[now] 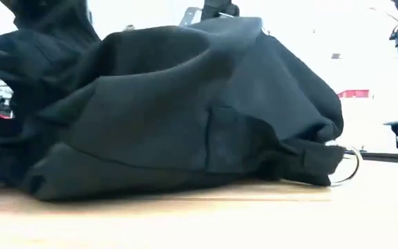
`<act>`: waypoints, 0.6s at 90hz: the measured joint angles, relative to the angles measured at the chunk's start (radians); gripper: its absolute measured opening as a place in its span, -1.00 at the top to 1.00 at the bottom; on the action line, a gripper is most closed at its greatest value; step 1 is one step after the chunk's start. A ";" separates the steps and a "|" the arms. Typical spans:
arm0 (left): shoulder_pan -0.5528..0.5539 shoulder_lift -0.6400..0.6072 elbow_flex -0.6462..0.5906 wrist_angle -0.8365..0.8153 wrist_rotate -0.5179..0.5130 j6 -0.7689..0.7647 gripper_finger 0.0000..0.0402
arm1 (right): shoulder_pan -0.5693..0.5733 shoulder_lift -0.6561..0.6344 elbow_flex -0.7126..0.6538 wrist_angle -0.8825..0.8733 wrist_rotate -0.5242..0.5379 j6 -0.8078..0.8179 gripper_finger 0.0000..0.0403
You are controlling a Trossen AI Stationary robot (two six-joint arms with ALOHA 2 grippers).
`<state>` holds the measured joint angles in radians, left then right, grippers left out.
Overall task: Unpack backpack
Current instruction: Remove the pink cellphone from the black backpack
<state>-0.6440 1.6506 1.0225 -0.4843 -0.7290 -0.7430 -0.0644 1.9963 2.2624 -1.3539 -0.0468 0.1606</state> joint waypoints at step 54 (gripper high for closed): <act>-0.010 0.151 0.001 0.004 0.423 -0.085 0.94 | -0.112 -0.026 0.008 -0.209 0.064 -0.013 0.91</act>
<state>-0.6543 1.8019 1.0232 -0.4799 -0.3061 -0.8277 -0.1767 1.9701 2.2700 -1.5625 0.0168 0.1479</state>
